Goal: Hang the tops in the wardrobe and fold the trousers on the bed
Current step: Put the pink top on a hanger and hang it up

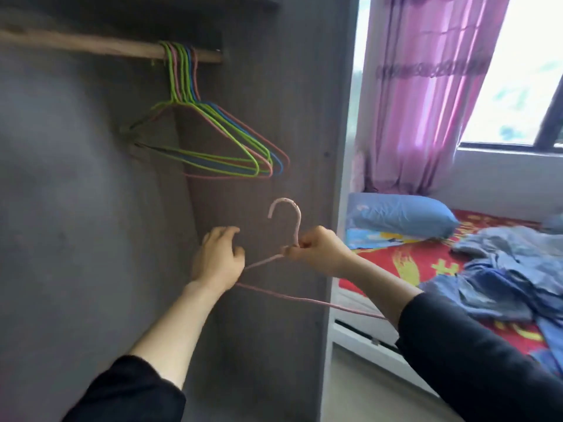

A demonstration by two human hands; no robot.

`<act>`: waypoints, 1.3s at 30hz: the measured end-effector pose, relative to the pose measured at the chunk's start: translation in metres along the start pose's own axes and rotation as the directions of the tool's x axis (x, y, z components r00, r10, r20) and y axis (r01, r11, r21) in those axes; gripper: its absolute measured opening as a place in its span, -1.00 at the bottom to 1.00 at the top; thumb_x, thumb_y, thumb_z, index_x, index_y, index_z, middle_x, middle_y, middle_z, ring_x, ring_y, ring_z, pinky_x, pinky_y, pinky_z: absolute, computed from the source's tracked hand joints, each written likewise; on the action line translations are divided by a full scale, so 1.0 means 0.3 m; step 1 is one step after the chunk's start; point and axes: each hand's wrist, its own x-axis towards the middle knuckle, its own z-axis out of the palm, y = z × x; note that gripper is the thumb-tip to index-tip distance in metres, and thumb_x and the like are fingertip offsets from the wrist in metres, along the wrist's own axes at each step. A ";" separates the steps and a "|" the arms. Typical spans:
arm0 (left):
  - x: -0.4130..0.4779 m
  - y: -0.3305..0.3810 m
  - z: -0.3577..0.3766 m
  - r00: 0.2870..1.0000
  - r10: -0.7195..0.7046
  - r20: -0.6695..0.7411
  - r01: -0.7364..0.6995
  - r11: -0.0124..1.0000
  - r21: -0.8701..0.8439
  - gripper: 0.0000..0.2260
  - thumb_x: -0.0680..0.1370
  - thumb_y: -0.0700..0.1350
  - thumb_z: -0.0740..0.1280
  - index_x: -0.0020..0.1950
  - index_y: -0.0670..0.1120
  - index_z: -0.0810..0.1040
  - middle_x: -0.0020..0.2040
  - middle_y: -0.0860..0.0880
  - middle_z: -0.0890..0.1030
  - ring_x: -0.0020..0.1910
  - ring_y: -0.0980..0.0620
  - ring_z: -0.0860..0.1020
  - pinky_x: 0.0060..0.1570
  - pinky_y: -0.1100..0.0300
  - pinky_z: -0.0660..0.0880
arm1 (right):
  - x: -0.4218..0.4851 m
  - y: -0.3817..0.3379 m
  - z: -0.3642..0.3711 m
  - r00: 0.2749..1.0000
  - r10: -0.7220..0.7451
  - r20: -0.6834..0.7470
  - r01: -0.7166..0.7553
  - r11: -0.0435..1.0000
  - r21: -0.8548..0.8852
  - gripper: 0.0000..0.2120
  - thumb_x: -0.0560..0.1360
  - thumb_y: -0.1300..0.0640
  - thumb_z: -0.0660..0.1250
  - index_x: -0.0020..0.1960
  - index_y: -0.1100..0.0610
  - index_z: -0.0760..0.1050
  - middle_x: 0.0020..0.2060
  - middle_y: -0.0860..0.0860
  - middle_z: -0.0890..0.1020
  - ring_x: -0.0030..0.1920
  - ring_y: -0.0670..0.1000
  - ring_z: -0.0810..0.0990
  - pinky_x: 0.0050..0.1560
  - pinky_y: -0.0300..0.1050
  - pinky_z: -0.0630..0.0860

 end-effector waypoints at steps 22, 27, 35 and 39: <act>-0.472 1.551 1.090 0.574 0.492 0.655 -0.397 0.866 -0.303 -0.60 0.54 -0.09 0.18 0.39 -0.06 0.36 0.30 -0.10 0.43 0.31 -0.10 0.37 0.23 0.00 0.41 | -1.007 1.309 -0.811 0.612 0.728 -0.309 -0.754 0.655 0.049 -0.65 0.54 0.01 0.32 -0.34 0.17 0.43 -0.49 0.04 0.50 -0.51 0.01 0.50 -0.51 -0.18 0.45; -0.596 1.919 1.289 0.470 0.558 0.684 -0.444 0.819 -0.363 -0.66 0.54 -0.10 0.18 0.32 -0.05 0.41 0.25 -0.11 0.45 0.29 -0.11 0.38 0.20 0.01 0.42 | -1.227 1.577 -1.014 0.529 0.792 -0.304 -0.796 0.588 0.147 -0.70 0.57 0.07 0.26 -0.29 0.19 0.43 -0.47 0.12 0.53 -0.53 0.08 0.52 -0.52 -0.13 0.49; -0.640 2.346 1.626 0.347 0.602 0.719 -0.508 0.765 -0.396 -0.58 0.54 -0.11 0.18 0.41 -0.07 0.35 0.29 -0.14 0.43 0.31 -0.14 0.37 0.23 0.03 0.37 | -1.330 2.023 -1.238 0.390 0.870 -0.302 -0.840 0.471 0.270 -0.80 0.47 0.27 0.15 -0.15 0.37 0.50 -0.38 0.19 0.56 -0.45 0.12 0.56 -0.46 -0.05 0.52; -0.592 2.521 1.841 0.294 0.603 0.741 -0.508 0.756 -0.413 -0.62 0.54 -0.11 0.17 0.37 -0.04 0.36 0.26 -0.12 0.43 0.30 -0.13 0.35 0.22 -0.02 0.40 | -1.277 2.256 -1.344 0.348 0.891 -0.293 -0.829 0.438 0.347 -0.84 0.42 0.31 0.15 -0.21 0.23 0.50 -0.37 0.19 0.51 -0.43 0.10 0.49 -0.48 -0.09 0.45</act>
